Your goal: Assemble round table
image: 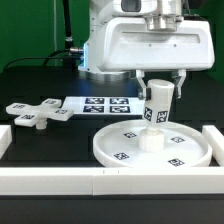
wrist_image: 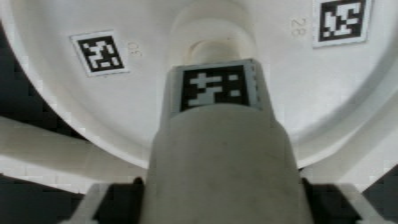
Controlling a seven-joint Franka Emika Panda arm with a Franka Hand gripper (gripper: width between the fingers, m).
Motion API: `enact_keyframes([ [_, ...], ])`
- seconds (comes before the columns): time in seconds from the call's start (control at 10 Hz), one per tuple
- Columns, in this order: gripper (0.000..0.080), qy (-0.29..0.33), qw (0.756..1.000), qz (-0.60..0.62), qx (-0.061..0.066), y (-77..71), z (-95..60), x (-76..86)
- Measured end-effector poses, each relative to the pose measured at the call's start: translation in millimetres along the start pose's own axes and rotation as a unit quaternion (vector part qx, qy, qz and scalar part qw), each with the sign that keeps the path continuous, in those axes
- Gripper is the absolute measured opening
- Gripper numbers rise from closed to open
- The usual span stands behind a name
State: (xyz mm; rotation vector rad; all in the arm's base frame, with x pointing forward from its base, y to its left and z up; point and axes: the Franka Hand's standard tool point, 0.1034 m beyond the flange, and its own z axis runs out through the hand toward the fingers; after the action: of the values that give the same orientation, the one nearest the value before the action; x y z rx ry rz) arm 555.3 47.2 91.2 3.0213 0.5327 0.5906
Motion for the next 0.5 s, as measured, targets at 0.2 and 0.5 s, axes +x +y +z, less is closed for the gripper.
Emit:
enact_keyframes([
  [0.2, 0.0407, -0.002, 1.000, 0.000, 0.000, -0.3, 2.6, -2.1],
  [0.5, 0.0407, -0.009, 1.000, 0.003, 0.001, 2.0, 8.7, -9.4],
])
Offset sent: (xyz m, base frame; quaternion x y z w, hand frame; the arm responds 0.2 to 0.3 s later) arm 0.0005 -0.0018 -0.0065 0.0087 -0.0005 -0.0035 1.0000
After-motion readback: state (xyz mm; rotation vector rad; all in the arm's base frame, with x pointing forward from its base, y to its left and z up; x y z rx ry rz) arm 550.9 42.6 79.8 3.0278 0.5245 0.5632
